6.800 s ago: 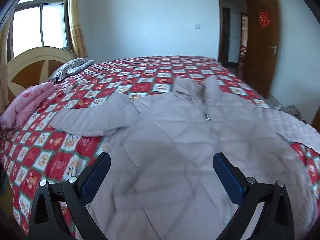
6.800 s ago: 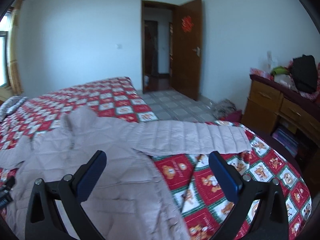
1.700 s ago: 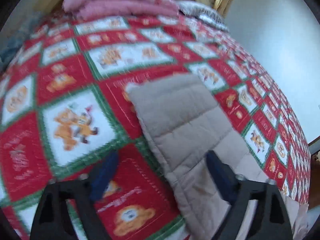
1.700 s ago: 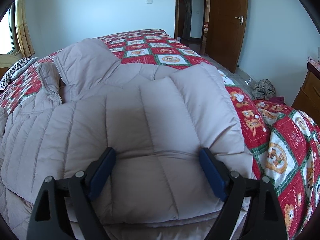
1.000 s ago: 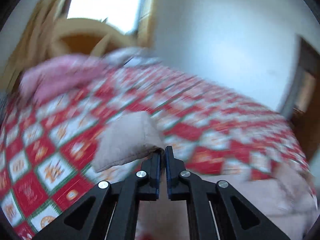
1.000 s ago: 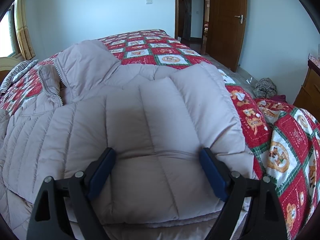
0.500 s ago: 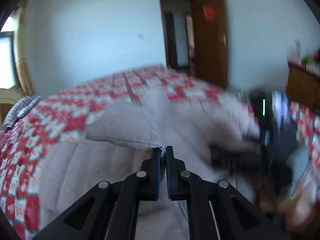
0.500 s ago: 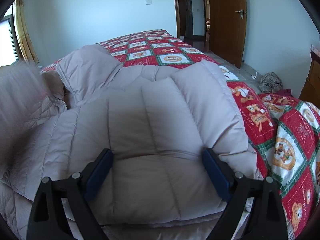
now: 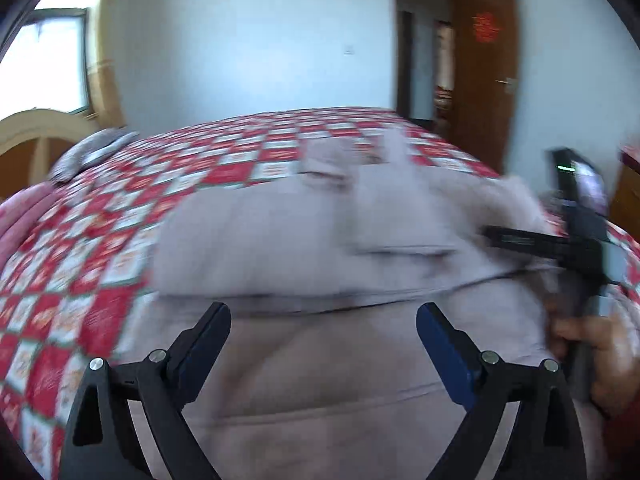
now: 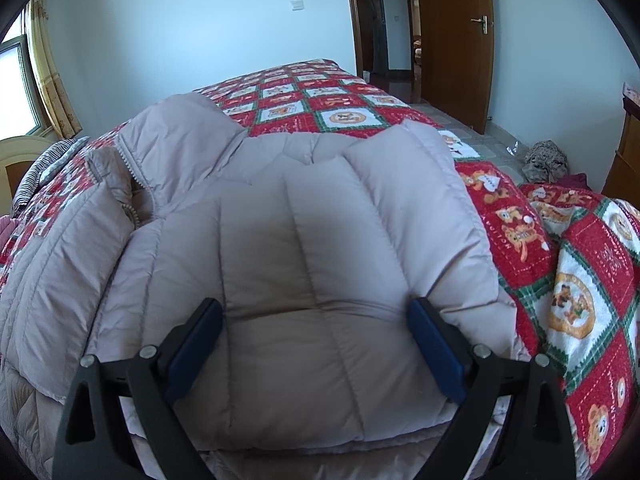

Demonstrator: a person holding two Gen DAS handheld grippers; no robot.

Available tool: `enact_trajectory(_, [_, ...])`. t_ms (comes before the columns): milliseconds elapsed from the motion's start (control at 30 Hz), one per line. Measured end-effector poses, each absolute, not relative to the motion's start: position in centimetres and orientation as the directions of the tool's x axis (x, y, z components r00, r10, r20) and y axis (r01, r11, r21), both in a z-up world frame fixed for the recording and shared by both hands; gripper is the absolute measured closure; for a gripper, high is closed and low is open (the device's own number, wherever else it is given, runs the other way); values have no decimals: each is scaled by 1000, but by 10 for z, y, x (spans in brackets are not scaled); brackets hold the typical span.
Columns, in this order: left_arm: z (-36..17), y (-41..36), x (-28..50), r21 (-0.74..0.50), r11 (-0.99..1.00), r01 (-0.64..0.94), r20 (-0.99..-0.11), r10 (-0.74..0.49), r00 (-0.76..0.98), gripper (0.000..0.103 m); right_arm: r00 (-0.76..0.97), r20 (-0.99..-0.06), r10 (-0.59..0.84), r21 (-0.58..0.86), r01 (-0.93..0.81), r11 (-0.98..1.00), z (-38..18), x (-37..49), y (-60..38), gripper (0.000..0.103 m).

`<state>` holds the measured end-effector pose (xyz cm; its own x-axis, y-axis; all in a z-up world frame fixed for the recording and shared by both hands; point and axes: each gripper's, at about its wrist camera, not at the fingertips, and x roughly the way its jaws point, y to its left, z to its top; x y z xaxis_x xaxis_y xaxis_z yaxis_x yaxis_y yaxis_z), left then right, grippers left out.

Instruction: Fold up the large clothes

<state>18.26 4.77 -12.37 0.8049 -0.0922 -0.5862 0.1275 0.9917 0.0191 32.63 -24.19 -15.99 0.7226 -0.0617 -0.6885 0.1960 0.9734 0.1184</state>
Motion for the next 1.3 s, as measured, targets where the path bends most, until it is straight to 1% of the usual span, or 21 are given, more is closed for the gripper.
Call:
enact_trajectory(100, [-139, 83, 193, 68, 997, -45, -615, 78, 784, 9, 777, -628, -41, 136, 162, 977, -132, 300, -227, 7])
enact_trajectory(133, [-146, 94, 196, 55, 995, -85, -632, 101, 769, 9, 822, -570, -6, 145, 107, 984, -115, 282, -212, 7])
enact_trajectory(233, [-178, 125, 206, -90, 983, -161, -721, 47, 691, 8, 863, -496, 98, 93, -60, 994, -85, 258, -166, 0])
enact_trajectory(400, [-180, 119, 203, -76, 983, -168, -694, 69, 717, 8, 836, -533, 131, -138, -239, 961, -85, 267, -75, 0])
enact_trajectory(500, [-180, 122, 198, -110, 980, -164, -689, 44, 724, 8, 795, -606, 31, -276, -247, 929, -113, 292, -46, 1])
enact_trajectory(533, [-180, 123, 198, -119, 980, -162, -688, 36, 725, 7, 786, -617, -27, -324, -222, 920, -123, 300, -44, 10])
enact_trajectory(567, [-182, 125, 199, -128, 979, -159, -687, 28, 726, 7, 776, -629, -57, -325, -195, 925, -129, 305, -49, 35])
enact_trajectory(600, [-181, 127, 205, -133, 979, -157, -686, 24, 728, 7, 764, -643, -56, -282, -168, 945, -131, 307, -60, 48])
enact_trajectory(633, [-181, 128, 205, -134, 979, -156, -684, 22, 729, 6, 750, -661, -19, -159, -115, 981, -129, 307, -84, 58])
enact_trajectory(733, [-182, 126, 206, -129, 980, -152, -685, 23, 728, 5, 728, -683, 63, 132, 39, 990, -131, 296, -151, 63])
enact_trajectory(800, [-182, 125, 207, -119, 981, -152, -687, 29, 726, 5, 719, -690, 82, 240, 121, 963, -141, 284, -183, 61])
enact_trajectory(833, [-182, 124, 207, -116, 982, -152, -687, 31, 726, 4, 704, -704, 88, 272, 154, 950, -147, 277, -195, 54])
enact_trajectory(900, [-183, 124, 207, -115, 982, -151, -688, 31, 725, 4, 682, -722, 116, 314, 173, 934, -157, 265, -211, 52])
enact_trajectory(933, [-183, 124, 207, -115, 982, -152, -688, 31, 725, 4, 672, -732, 116, 320, 187, 929, -158, 261, -215, 45])
enact_trajectory(1000, [-183, 123, 208, -113, 982, -152, -688, 33, 725, 4, 696, -694, 185, 415, 177, 892, -153, 251, -225, 40])
enact_trajectory(1100, [-183, 123, 208, -104, 983, -154, -689, 40, 723, 4, 761, -597, 253, 554, 164, 816, -139, 247, -238, 6])
enact_trajectory(1133, [-183, 122, 208, -101, 983, -154, -690, 43, 723, 4, 773, -582, 254, 559, 153, 815, -136, 252, -238, 3])
enact_trajectory(1200, [-183, 122, 208, -99, 983, -154, -689, 44, 723, 4, 758, -607, 237, 510, 144, 848, -134, 266, -230, 5])
enact_trajectory(1233, [-184, 122, 208, -100, 983, -154, -688, 44, 724, 3, 729, -640, 242, 480, 133, 867, -138, 277, -223, 16])
enact_trajectory(1267, [-184, 122, 208, -100, 983, -154, -688, 44, 724, 3, 683, -682, 260, 458, 123, 880, -145, 289, -216, 35])
enact_trajectory(1300, [-184, 122, 208, -99, 983, -154, -688, 44, 724, 3, 645, -718, 261, 439, 128, 889, -150, 297, -210, 47])
